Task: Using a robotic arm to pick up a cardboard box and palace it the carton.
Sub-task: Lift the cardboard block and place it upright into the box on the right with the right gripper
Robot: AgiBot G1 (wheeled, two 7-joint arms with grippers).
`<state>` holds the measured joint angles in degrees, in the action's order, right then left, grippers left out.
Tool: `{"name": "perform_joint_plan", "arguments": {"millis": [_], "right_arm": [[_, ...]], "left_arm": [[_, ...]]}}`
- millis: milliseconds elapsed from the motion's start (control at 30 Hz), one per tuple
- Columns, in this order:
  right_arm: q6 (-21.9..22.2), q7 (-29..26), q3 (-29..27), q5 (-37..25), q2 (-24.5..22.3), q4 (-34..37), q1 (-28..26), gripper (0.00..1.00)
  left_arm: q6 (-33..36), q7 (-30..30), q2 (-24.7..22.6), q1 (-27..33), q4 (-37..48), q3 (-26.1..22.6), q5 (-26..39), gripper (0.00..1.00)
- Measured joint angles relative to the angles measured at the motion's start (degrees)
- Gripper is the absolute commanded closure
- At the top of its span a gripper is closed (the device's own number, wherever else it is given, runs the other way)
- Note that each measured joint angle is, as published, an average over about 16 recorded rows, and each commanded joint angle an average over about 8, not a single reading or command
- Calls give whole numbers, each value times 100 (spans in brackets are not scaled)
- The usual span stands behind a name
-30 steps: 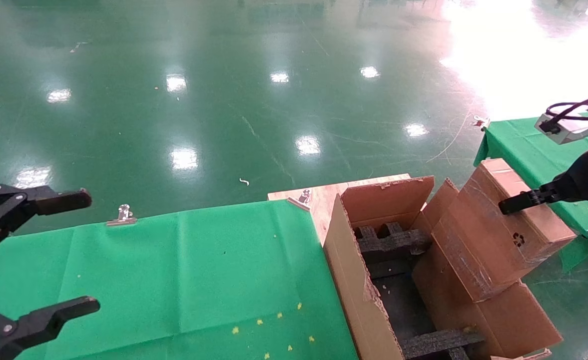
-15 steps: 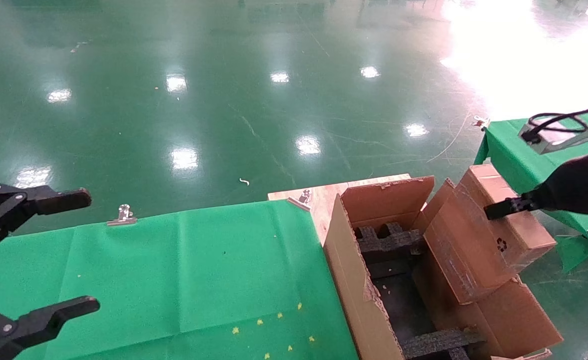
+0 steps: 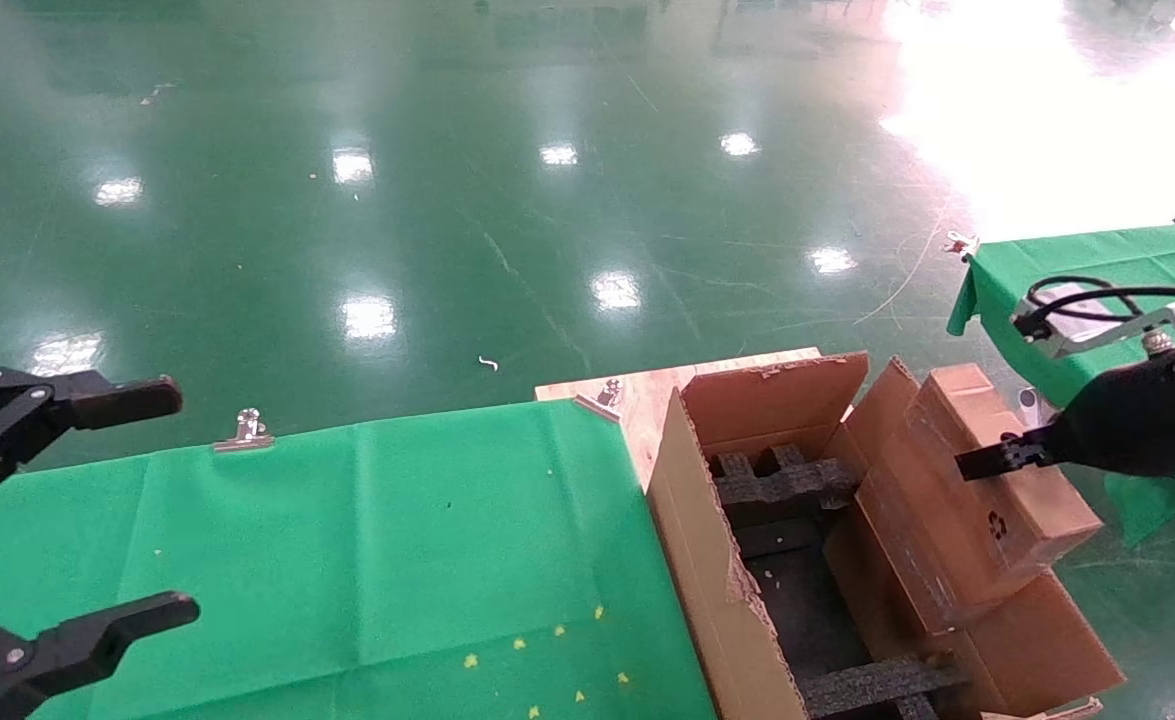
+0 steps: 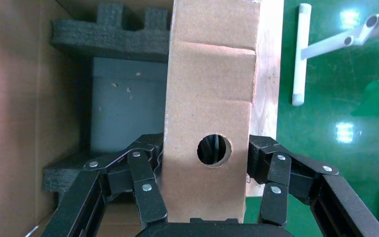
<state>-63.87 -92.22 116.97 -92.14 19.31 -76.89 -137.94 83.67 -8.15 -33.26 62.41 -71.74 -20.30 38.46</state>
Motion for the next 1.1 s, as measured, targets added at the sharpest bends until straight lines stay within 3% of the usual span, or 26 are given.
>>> {"name": "perform_joint_plan", "arguments": {"millis": [667, 1100], "right_arm": [[915, -228, 287, 8, 148, 151, 894, 100], [1424, -278, 257, 103, 377, 563, 1162, 100]], "left_arm": [[0, 0, 0, 0, 0, -1, 0, 0], [0, 1, 0, 0, 0, -1, -1, 0]]}}
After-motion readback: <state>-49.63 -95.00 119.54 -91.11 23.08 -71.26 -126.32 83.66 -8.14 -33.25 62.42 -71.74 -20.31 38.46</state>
